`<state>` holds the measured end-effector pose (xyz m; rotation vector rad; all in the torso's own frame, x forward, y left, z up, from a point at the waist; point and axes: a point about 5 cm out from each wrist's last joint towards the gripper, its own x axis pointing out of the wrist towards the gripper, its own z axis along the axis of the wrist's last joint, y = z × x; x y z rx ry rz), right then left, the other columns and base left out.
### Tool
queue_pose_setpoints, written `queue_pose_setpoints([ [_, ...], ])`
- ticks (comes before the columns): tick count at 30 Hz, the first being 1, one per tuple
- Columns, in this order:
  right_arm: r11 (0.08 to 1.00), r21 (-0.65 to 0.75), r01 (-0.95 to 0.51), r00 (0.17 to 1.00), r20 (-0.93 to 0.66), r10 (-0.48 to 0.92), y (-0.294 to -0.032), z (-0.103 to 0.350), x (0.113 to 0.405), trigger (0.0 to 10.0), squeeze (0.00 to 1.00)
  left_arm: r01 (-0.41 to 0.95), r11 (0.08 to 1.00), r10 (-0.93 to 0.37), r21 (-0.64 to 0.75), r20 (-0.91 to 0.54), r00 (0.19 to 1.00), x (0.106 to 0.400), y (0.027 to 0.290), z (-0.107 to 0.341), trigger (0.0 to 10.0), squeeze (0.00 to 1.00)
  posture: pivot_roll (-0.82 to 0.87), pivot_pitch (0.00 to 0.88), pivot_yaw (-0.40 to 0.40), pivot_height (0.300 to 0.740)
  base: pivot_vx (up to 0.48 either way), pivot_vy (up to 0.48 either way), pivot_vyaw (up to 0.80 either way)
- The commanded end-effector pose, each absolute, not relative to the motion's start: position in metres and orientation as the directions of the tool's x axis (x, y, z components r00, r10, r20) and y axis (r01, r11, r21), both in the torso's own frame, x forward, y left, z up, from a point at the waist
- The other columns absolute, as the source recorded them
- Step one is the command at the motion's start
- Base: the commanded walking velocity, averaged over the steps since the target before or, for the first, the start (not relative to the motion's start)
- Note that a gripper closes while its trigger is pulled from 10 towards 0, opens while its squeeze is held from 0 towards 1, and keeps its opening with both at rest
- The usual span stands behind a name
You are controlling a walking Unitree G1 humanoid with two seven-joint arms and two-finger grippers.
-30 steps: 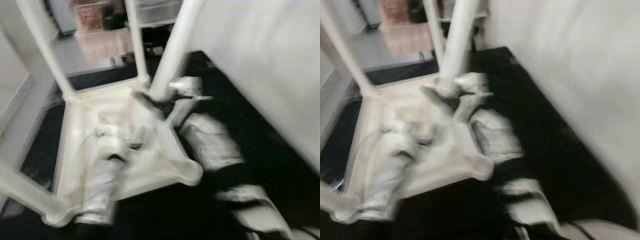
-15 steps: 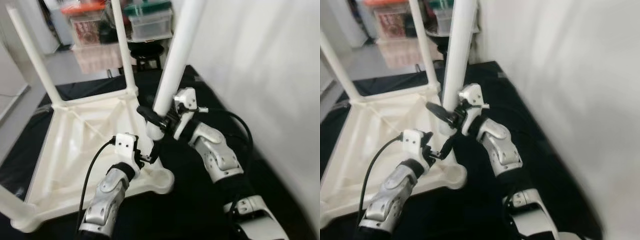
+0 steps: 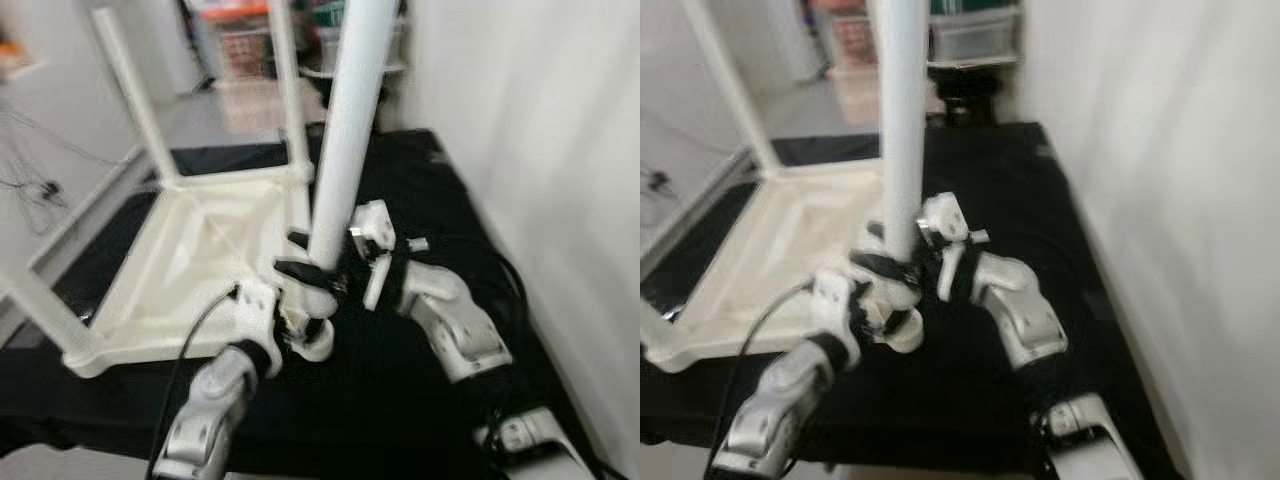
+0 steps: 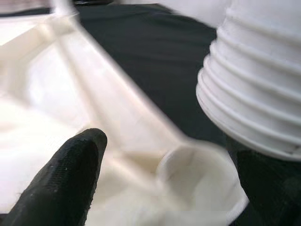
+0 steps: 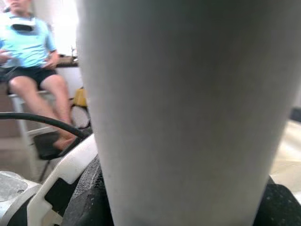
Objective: Building children table
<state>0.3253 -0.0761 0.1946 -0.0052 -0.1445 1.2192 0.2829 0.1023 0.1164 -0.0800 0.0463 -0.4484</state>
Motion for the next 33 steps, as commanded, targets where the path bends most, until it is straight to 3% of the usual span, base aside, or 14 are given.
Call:
queue_pose_setpoints([
  [1,0.313,-0.06,-0.948,0.306,0.105,0.946,-0.073,0.193,0.323,10.0,0.0,0.416,0.907,-0.42,-0.069,-0.07,0.905,0.278,0.113,0.109,10.0,0.0,-0.08,0.0,0.035,0.74,0.0,0.0,0.8],
  [6,0.285,-0.043,-0.957,0.281,0.081,0.956,-0.08,0.189,0.318,10.0,0.0,0.46,0.884,-0.467,-0.086,-0.105,0.878,0.265,0.114,0.103,10.0,0.0,-0.08,0.0,0.035,0.74,0.0,0.0,0.8],
  [11,0.288,-0.072,-0.955,0.285,0.05,0.957,-0.083,0.185,0.313,10.0,0.0,0.513,0.851,-0.523,-0.111,-0.115,0.844,0.254,0.113,0.101,10.0,0.0,-0.08,0.0,0.038,0.74,0.0,0.0,0.0],
  [21,0.462,-0.063,-0.884,0.465,-0.039,0.884,-0.112,0.174,0.332,10.0,0.0,0.623,0.781,-0.622,-0.037,-0.132,0.772,0.233,0.111,0.105,10.0,0.0,-0.07,0.0,0.039,0.74,0.0,0.0,0.0],
  [23,0.462,-0.063,-0.884,0.465,-0.039,0.884,-0.112,0.174,0.332,10.0,0.0,0.623,0.781,-0.622,-0.037,-0.132,0.772,0.233,0.111,0.105,10.0,0.0,-0.07,0.0,0.039,0.74,0.0,0.0,0.0],
  [28,0.369,-0.003,-0.93,0.369,-0.008,0.93,-0.125,0.178,0.319,10.0,0.0,0.648,0.761,-0.638,0.042,-0.138,0.758,0.217,0.113,0.111,10.0,0.0,-0.06,0.0,0.047,0.74,0.0,0.0,0.0],
  [33,0.343,-0.001,-0.939,0.343,-0.029,0.939,-0.131,0.174,0.32,10.0,0.0,0.635,0.767,-0.62,0.094,-0.15,0.77,0.212,0.117,0.113,10.0,0.0,-0.04,0.024,0.053,0.74,0.0,0.0,0.0],
])
